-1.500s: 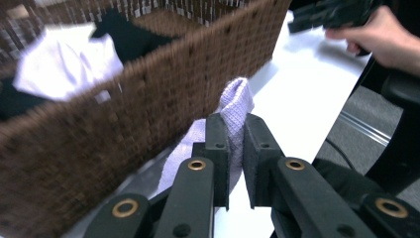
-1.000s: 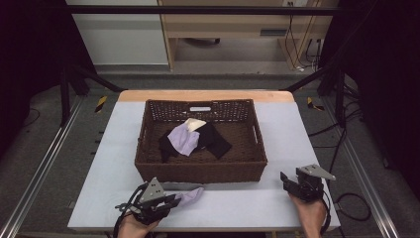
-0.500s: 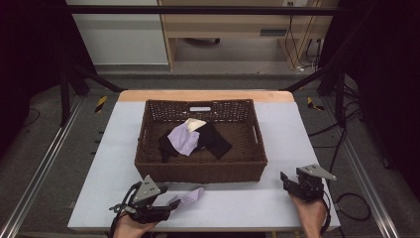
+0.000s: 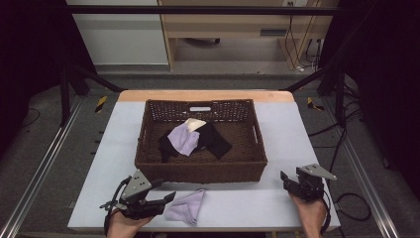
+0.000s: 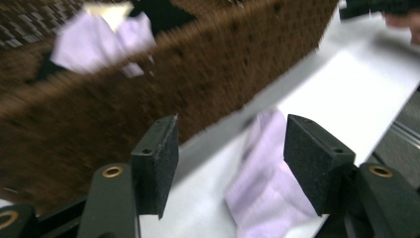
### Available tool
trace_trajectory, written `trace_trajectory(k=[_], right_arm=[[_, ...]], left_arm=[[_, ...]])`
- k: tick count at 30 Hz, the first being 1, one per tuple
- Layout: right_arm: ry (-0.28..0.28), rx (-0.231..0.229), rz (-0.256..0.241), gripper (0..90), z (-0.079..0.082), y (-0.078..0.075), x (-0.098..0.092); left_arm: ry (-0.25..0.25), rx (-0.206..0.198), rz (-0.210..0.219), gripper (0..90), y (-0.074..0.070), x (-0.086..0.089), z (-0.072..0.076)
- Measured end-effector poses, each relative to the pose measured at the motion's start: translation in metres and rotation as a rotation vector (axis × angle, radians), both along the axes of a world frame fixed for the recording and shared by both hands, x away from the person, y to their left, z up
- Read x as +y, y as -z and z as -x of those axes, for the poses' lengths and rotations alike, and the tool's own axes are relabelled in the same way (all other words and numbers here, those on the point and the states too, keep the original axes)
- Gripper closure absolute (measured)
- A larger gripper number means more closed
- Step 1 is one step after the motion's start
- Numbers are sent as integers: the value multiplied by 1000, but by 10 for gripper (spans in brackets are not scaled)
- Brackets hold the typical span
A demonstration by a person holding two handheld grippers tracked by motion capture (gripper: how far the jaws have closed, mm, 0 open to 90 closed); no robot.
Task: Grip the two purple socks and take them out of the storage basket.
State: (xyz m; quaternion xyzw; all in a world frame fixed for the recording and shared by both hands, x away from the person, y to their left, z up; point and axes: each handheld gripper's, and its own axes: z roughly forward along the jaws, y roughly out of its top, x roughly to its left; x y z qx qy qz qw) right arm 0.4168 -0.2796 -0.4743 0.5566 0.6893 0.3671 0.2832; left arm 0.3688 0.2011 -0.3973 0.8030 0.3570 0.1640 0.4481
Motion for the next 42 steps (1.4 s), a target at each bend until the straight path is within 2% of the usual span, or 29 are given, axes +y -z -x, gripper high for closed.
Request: trace_trajectory(k=[3,4,6,8,9,10,14,15,16,17,23,24,28,29,31,32,34,37,39,42], right_arm=[[4,-6,2,394,0,-1,0],[4,-6,2,394,0,-1,0],[7,-5,4,402,0,-2,1],[5,-7,5,410,0,-2,1],[3,-4,9,421,-1,-3,1],[3,-4,9,421,-1,-3,1],[4,-5,11,436,-1,-3,2],[4,-5,10,444,-2,-3,1],[4,-6,11,446,-2,-3,1],[4,-7,11,448,-2,-4,1],[2,-9,12,470,-2,-4,1],[2,-9,12,470,-2,-4,1],[0,-10,16,485,-3,-3,1],[-1,-10,16,487,-3,-3,1],[0,-11,13,490,-3,-4,1],[-1,-12,14,490,-3,-4,1],[0,-11,14,490,-3,-4,1],[0,-10,11,491,-4,-3,1],[-3,-10,13,491,-4,-3,1],[-4,-10,16,491,-4,-3,2]], left_arm=[[-25,-66,18,388,-23,5,-8],[-25,-66,18,391,-23,5,-8],[-42,-93,31,393,-35,6,-15],[-55,-115,20,395,-45,5,-24],[-69,-127,6,398,-54,3,-34],[-69,-127,6,398,-54,3,-34],[-103,-135,-20,401,-65,-3,-61],[-108,-133,-29,403,-67,-5,-68],[-121,-135,-43,405,-70,-9,-81],[-121,-135,-43,406,-70,-9,-81],[-155,-137,-52,419,-72,-25,-117],[-155,-137,-52,424,-72,-25,-117],[-164,-139,-58,441,-72,-32,-135],[-173,-142,-54,446,-72,-36,-144],[-177,-139,-48,453,-72,-37,-148],[-184,-141,-54,458,-71,-40,-157],[-185,-141,-63,463,-69,-43,-161],[-180,-122,-75,478,-62,-49,-173],[-170,-89,-42,495,-53,-54,-182],[-162,-58,-87,506,-40,-63,-190]])
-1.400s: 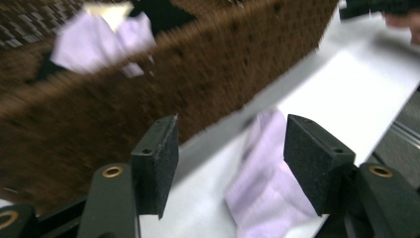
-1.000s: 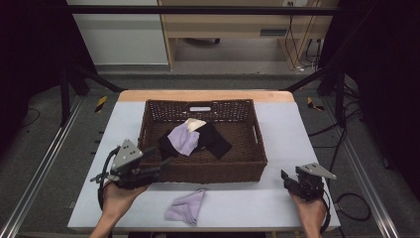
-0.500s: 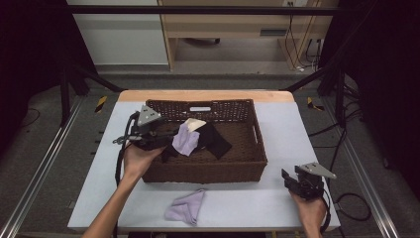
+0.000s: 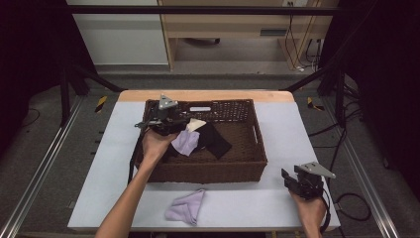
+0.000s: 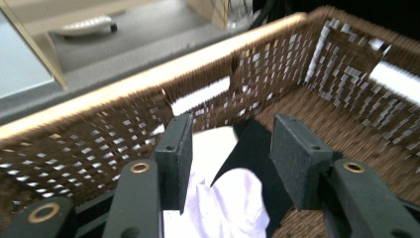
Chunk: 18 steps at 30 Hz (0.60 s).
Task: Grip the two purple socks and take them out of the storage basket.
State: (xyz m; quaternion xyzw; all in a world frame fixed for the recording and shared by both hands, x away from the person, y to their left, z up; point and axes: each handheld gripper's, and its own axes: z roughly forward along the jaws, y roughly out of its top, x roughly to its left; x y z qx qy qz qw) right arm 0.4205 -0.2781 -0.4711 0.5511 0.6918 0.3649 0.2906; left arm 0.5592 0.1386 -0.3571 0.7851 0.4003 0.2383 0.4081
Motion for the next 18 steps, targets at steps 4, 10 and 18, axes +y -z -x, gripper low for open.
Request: trace_trajectory(k=[4,10,18], right_arm=[[0,2,-2,491,0,0,0],[-1,3,-5,492,-1,0,0],[-4,9,3,493,-1,2,1]], left_arm=[[5,38,-38,512,14,-8,-9],[-11,83,-80,540,22,-9,-16],[-53,148,-163,491,33,-8,-37]])
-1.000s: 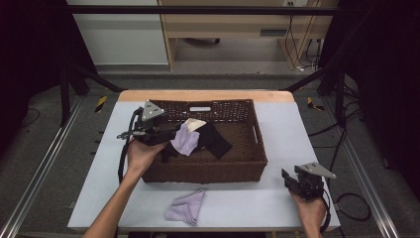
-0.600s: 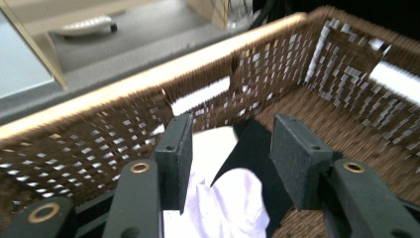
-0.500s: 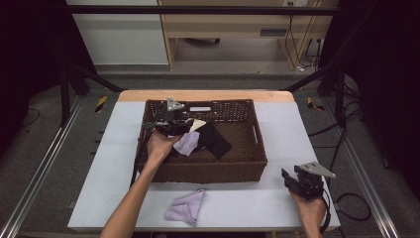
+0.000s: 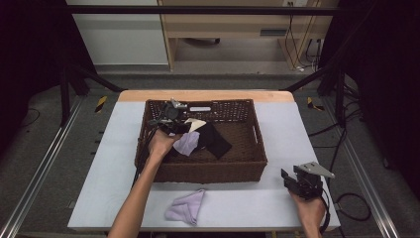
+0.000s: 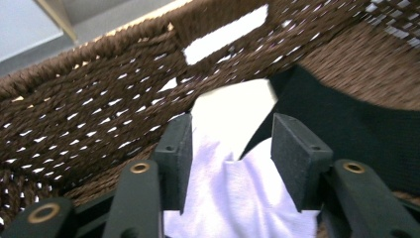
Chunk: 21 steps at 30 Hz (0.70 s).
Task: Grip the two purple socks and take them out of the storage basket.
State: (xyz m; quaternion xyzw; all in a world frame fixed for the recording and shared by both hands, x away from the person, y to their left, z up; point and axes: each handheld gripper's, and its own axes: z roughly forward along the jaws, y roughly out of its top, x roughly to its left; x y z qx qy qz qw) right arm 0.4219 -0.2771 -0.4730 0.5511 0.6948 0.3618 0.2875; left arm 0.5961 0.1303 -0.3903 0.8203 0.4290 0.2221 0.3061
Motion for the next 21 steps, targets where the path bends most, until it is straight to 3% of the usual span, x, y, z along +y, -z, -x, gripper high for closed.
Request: trace_trajectory(k=[3,4,6,7,10,18,21], right_arm=[[2,-2,-3,495,0,0,0],[2,-2,-3,495,0,0,0],[1,0,-3,495,0,0,-1],[0,-3,-3,495,0,0,0],[1,-5,-4,495,1,0,-1],[1,3,-2,494,0,0,0],[0,4,-2,494,0,0,0]], left_arm=[[6,55,-6,491,8,-2,-4],[6,55,-6,491,8,-2,-4],[13,70,-30,494,10,-5,-3],[15,89,-70,497,14,-9,-3],[10,108,-100,508,17,-10,-4],[7,171,-128,578,25,-11,-10],[2,215,-142,615,28,-11,-12]])
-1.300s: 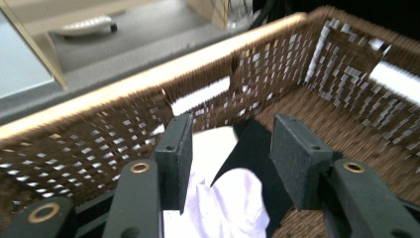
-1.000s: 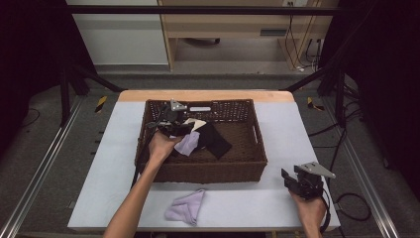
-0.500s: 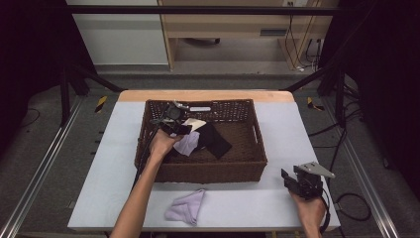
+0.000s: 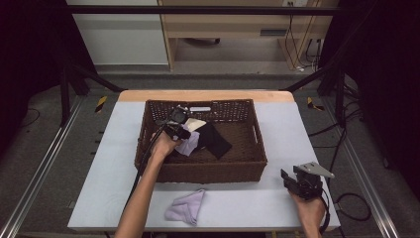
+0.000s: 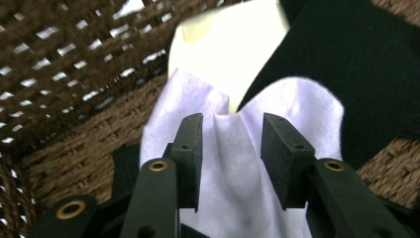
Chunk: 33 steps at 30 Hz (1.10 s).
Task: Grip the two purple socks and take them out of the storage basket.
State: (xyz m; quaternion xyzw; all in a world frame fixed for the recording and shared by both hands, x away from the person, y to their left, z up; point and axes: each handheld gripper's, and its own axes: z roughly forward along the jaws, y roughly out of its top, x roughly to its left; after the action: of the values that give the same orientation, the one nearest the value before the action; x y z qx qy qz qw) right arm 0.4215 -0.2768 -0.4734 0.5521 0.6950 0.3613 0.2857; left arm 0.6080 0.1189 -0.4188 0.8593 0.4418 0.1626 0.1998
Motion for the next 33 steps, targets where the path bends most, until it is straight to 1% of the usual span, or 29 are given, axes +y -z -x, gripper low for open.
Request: trace_trajectory(k=[2,3,4,5,6,7,8,11,13,14,15,16,17,18,19,20,21,22,23,25,26,27,29,31,32,33], right_arm=[[-1,-2,1,494,0,0,0],[-1,-2,1,494,0,0,0],[-1,-3,1,494,0,0,0],[-1,-3,1,494,0,0,0],[1,-5,1,494,0,0,0],[0,-4,0,494,0,0,0],[0,-2,0,495,0,0,0],[-2,-2,2,496,1,0,0],[-2,-3,2,497,1,0,0],[-2,-3,3,497,1,0,-1],[-2,-3,3,497,1,0,-1],[-1,-3,3,497,1,0,-1],[0,-4,0,498,1,0,-1],[0,-3,0,499,1,0,-1],[1,-2,2,499,1,0,-1],[1,-2,2,499,1,0,-1],[-1,-1,5,500,1,0,-1],[-1,-1,5,500,1,0,-1],[-2,1,7,502,1,1,-1],[-5,-1,6,504,1,0,-1],[-2,-1,8,505,1,0,-1],[-2,-1,8,505,1,0,-1],[1,-3,4,504,1,0,-1],[1,-3,5,504,1,0,-1],[3,-3,2,504,1,0,-2],[3,-3,2,504,1,0,-2]], left_arm=[[-6,33,-10,663,2,-1,-2],[-6,33,-10,682,2,-1,-2],[-5,54,-10,709,4,-1,-3],[-5,54,-10,732,4,-1,-3],[-5,65,-13,773,4,-1,-3],[-7,76,-10,817,4,-1,-4],[-8,94,1,844,4,0,-4],[-3,113,30,861,3,2,-4],[-6,108,38,863,2,2,-3],[-8,104,50,864,1,3,-3],[-5,96,61,864,0,3,-2],[5,76,68,865,-3,3,0],[12,66,80,867,-4,4,1],[21,38,116,867,-9,5,4],[21,38,116,868,-9,5,4],[29,4,143,869,-14,7,8],[35,-16,147,869,-16,8,10],[35,-16,147,869,-16,8,10],[41,-34,149,869,-18,8,12],[62,-72,172,870,-24,9,16],[77,-108,187,870,-29,9,21],[77,-108,187,870,-29,9,21],[102,-151,215,870,-36,9,28],[112,-183,230,871,-42,11,34],[121,-213,251,871,-48,13,39],[121,-213,251,871,-48,13,39]])
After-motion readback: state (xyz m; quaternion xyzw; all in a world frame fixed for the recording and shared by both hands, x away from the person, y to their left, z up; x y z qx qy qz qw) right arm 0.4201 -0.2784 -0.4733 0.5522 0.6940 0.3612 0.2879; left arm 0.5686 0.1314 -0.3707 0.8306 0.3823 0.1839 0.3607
